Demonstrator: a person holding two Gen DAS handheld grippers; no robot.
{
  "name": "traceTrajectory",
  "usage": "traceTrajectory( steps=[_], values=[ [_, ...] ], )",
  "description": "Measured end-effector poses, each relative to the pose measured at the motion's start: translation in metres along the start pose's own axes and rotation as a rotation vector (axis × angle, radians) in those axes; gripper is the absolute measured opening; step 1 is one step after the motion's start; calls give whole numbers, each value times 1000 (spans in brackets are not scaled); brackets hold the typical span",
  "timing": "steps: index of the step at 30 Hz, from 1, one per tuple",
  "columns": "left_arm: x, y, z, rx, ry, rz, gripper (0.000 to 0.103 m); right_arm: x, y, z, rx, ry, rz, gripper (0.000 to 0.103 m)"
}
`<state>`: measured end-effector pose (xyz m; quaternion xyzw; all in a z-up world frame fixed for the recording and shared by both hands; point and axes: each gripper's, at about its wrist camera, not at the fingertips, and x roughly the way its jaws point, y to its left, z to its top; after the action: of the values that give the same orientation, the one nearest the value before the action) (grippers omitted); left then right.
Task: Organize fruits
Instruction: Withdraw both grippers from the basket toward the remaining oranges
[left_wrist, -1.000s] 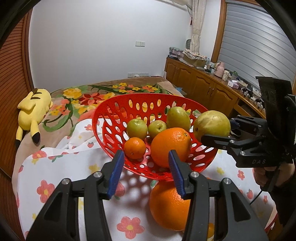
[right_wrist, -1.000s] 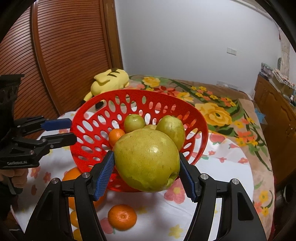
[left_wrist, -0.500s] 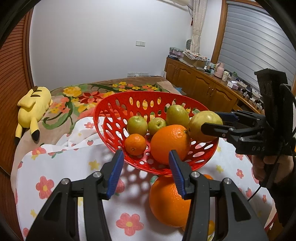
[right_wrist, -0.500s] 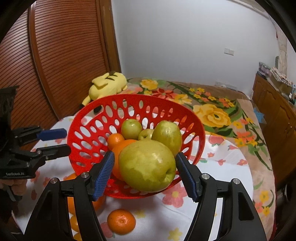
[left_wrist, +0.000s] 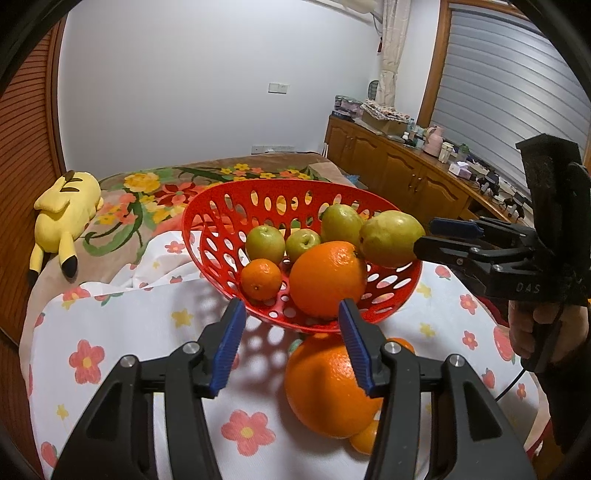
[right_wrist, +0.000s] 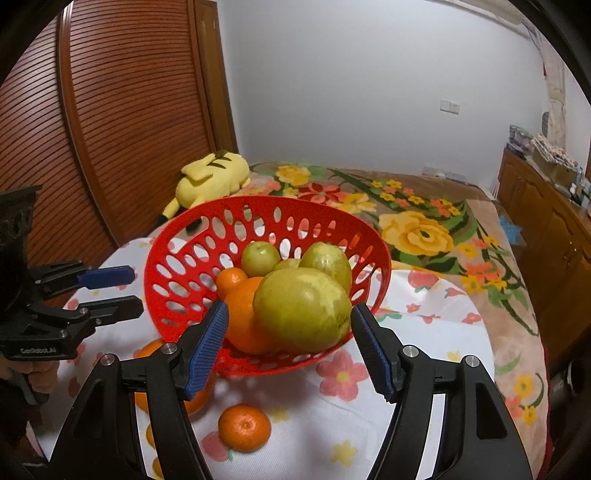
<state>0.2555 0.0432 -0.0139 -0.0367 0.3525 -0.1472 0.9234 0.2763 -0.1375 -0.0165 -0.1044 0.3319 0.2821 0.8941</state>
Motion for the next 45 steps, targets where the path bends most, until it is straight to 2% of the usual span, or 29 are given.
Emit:
traceTrajectory(
  steps=[16, 26, 34, 45],
  values=[
    [-9, -20, -18, 6, 14, -10, 56, -33, 5, -28, 24, -17, 13, 71],
    [-4, -29, -29, 6, 41, -17, 57, -34, 3, -52, 45, 12, 30, 71],
    [12, -35, -38, 8, 95, -34, 61, -29, 1, -70, 72, 44, 40, 71],
    [25, -40, -40, 37, 116, 23, 69, -27, -1, -79, 87, 54, 56, 71]
  ],
)
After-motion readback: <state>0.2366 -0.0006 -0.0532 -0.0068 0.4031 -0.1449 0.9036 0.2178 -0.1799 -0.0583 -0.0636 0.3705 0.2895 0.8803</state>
